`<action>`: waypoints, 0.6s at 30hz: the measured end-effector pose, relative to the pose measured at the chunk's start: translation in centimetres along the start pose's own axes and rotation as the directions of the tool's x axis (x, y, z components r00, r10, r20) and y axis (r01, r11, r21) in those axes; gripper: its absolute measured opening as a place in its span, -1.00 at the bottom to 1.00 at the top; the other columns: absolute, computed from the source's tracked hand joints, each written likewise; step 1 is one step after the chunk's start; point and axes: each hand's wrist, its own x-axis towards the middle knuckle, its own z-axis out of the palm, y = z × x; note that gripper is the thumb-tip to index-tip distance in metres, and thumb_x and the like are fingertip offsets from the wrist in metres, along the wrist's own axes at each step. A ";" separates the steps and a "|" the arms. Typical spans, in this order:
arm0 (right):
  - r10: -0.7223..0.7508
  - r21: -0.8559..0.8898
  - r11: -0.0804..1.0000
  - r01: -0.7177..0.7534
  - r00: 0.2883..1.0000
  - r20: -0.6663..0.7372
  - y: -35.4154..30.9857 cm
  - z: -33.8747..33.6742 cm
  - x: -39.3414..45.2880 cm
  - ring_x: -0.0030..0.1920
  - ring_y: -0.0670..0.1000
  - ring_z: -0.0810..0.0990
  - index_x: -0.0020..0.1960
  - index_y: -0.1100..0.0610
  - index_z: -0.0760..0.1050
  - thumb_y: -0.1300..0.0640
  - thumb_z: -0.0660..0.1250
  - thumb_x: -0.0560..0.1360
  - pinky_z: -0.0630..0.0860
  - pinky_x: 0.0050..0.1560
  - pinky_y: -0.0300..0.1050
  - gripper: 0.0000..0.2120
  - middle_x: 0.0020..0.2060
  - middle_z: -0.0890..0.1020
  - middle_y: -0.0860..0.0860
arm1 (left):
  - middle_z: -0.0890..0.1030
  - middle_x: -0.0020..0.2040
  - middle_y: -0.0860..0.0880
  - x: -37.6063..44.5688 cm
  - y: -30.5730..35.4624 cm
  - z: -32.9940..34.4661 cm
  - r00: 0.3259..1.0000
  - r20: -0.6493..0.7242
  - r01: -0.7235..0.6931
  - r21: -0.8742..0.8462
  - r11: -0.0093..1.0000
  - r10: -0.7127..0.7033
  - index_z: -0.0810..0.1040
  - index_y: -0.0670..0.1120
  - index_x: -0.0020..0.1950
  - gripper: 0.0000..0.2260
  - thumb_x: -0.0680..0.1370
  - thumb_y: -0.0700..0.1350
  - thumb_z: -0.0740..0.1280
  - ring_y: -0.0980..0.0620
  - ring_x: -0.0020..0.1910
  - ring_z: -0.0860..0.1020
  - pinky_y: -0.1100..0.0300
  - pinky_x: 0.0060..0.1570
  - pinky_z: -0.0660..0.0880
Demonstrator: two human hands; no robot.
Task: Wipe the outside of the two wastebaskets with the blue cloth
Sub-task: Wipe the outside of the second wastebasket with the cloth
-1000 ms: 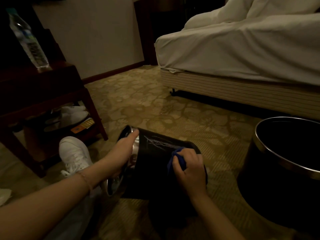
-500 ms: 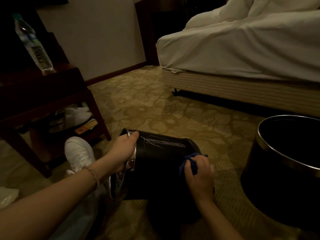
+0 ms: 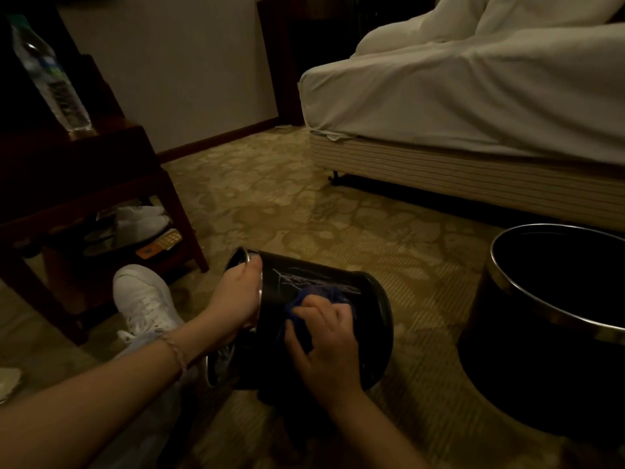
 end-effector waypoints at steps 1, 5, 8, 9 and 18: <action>0.033 -0.028 0.999 -0.034 0.999 -0.018 1.3 0.0 -0.3 -0.03 0.03 0.50 0.05 -0.01 0.54 -0.05 0.25 0.56 0.37 0.01 -0.21 -0.83 0.09 0.57 -0.12 | 0.65 -0.22 -0.05 0.0 -0.3 -0.4 1.000 0.014 0.001 -0.010 1.000 -0.001 0.58 -0.06 -0.07 -0.63 0.67 0.07 0.06 0.07 -0.30 0.64 0.21 -0.33 0.48; 0.306 -0.004 0.950 -0.313 0.930 -0.203 7.4 -1.1 -2.2 -0.04 0.16 0.57 0.00 0.01 0.49 -0.05 0.22 0.51 0.33 0.14 -0.14 -0.83 0.01 0.61 -0.01 | 0.67 -0.21 -0.08 -0.3 -0.9 -1.2 1.000 0.025 -0.013 -0.043 0.999 0.014 0.61 -0.11 -0.06 -0.63 0.67 0.04 0.09 0.05 -0.30 0.63 0.20 -0.32 0.43; 0.368 0.005 0.928 -0.374 0.910 -0.191 9.0 -1.8 -3.5 0.02 0.17 0.56 0.01 0.08 0.52 -0.08 0.18 0.53 0.28 0.16 -0.15 -0.73 0.00 0.59 0.00 | 0.67 -0.21 -0.11 -0.8 -0.7 -0.7 0.998 0.051 -0.028 -0.006 1.000 0.028 0.61 -0.16 -0.03 -0.61 0.67 0.03 0.08 0.00 -0.26 0.64 0.16 -0.27 0.45; 0.381 0.014 0.922 -0.387 0.901 -0.206 8.9 -1.9 -3.7 0.02 0.16 0.56 0.00 0.10 0.53 -0.08 0.17 0.53 0.24 0.13 -0.21 -0.71 -0.01 0.59 0.00 | 0.67 -0.19 -0.17 -0.7 -0.6 -0.4 0.998 0.060 -0.036 0.010 0.999 0.036 0.61 -0.19 -0.02 -0.60 0.67 0.03 0.08 -0.06 -0.22 0.64 0.12 -0.25 0.48; 0.019 -0.005 1.000 -0.021 0.970 -0.241 0.9 -0.6 -3.6 0.01 0.05 0.46 0.07 0.08 0.56 0.01 0.30 0.55 0.39 0.10 -0.21 -0.81 0.08 0.59 -0.01 | 0.68 -0.12 -0.16 -1.8 -0.1 1.1 0.986 0.112 -0.122 0.003 0.993 0.120 0.61 -0.15 -0.04 -0.62 0.67 0.04 0.08 0.07 -0.24 0.65 0.19 -0.23 0.51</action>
